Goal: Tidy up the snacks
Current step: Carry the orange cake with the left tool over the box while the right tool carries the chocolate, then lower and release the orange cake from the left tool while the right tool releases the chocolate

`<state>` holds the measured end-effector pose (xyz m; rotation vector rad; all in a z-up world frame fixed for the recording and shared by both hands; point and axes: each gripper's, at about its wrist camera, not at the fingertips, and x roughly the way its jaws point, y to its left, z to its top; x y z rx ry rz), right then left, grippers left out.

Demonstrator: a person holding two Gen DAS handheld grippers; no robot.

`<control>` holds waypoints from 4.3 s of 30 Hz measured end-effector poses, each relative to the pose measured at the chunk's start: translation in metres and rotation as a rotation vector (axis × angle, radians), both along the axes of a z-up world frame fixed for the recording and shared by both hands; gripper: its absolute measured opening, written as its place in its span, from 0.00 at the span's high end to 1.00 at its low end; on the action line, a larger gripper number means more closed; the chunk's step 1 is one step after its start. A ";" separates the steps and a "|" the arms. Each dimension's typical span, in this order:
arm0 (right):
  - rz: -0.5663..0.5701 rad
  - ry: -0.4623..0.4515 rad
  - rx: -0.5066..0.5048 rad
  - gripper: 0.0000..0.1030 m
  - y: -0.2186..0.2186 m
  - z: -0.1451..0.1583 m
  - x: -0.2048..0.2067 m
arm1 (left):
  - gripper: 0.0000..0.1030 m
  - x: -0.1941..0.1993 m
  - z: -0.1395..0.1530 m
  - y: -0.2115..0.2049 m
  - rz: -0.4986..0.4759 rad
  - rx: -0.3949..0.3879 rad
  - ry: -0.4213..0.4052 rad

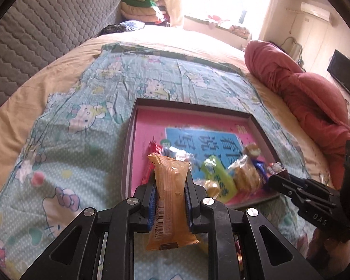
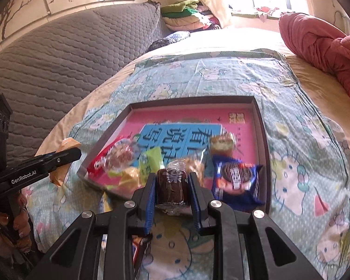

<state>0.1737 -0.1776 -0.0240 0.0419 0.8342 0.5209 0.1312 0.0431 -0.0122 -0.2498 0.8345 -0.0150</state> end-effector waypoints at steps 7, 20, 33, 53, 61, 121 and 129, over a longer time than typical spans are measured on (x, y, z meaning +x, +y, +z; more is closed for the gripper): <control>0.012 -0.007 -0.003 0.74 0.006 -0.002 0.012 | 0.80 0.012 -0.008 -0.003 -0.015 0.004 0.008; 0.013 -0.003 0.012 0.74 0.007 -0.006 0.022 | 0.80 0.023 -0.028 -0.011 -0.059 -0.021 0.026; -0.003 0.011 0.024 0.74 0.001 -0.010 0.024 | 0.80 0.027 -0.047 -0.013 -0.077 -0.003 0.044; -0.031 0.006 -0.029 0.74 0.004 -0.018 0.036 | 0.80 0.027 -0.051 -0.018 -0.104 0.010 0.056; -0.018 0.027 -0.033 0.74 0.008 -0.027 0.039 | 0.80 0.028 -0.051 -0.017 -0.106 0.002 0.056; -0.103 -0.032 -0.010 0.56 -0.018 -0.003 0.031 | 0.51 0.019 -0.032 -0.003 -0.086 -0.076 0.019; -0.104 -0.058 0.003 0.55 -0.021 0.005 0.026 | 0.45 0.011 -0.015 0.010 -0.052 -0.073 -0.020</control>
